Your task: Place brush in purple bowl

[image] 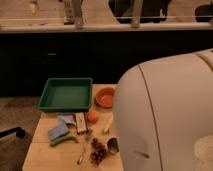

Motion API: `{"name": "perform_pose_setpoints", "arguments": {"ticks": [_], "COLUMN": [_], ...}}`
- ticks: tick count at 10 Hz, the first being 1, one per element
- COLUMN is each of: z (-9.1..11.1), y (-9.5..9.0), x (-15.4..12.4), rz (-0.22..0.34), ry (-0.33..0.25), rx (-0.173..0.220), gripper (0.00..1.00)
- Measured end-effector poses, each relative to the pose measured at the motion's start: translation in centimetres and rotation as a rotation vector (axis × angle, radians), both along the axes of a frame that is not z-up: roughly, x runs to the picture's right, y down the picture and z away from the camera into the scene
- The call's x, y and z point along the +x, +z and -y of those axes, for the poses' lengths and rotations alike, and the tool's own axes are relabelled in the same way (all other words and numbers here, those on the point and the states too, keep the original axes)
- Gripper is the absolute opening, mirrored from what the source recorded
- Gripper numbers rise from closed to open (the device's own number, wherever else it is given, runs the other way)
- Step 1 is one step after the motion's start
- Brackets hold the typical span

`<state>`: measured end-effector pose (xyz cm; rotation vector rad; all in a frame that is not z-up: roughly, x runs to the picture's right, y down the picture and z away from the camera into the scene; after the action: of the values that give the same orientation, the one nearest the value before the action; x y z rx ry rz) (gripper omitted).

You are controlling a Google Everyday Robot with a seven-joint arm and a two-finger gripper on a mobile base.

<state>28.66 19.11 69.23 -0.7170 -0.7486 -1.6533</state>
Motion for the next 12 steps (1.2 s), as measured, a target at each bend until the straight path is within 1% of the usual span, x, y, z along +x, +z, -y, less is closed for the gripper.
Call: {"name": "perform_pose_setpoints", "arguments": {"ticks": [2, 4, 6, 10, 12], "z": [0.0, -0.5, -1.0, -1.8, -2.7], "y": [0.1, 0.4, 1.5, 2.1, 2.5], "x": [-0.1, 0.0, -0.2, 0.2, 0.6], "rz": [0.009, 0.023, 0.04, 0.06, 0.074], "ry": [-0.006, -0.012, -0.014, -0.011, -0.019], "rx": [-0.001, -0.01, -0.035, -0.063, -0.077], "gripper": [0.8, 0.8, 0.8, 0.8, 0.8]}}
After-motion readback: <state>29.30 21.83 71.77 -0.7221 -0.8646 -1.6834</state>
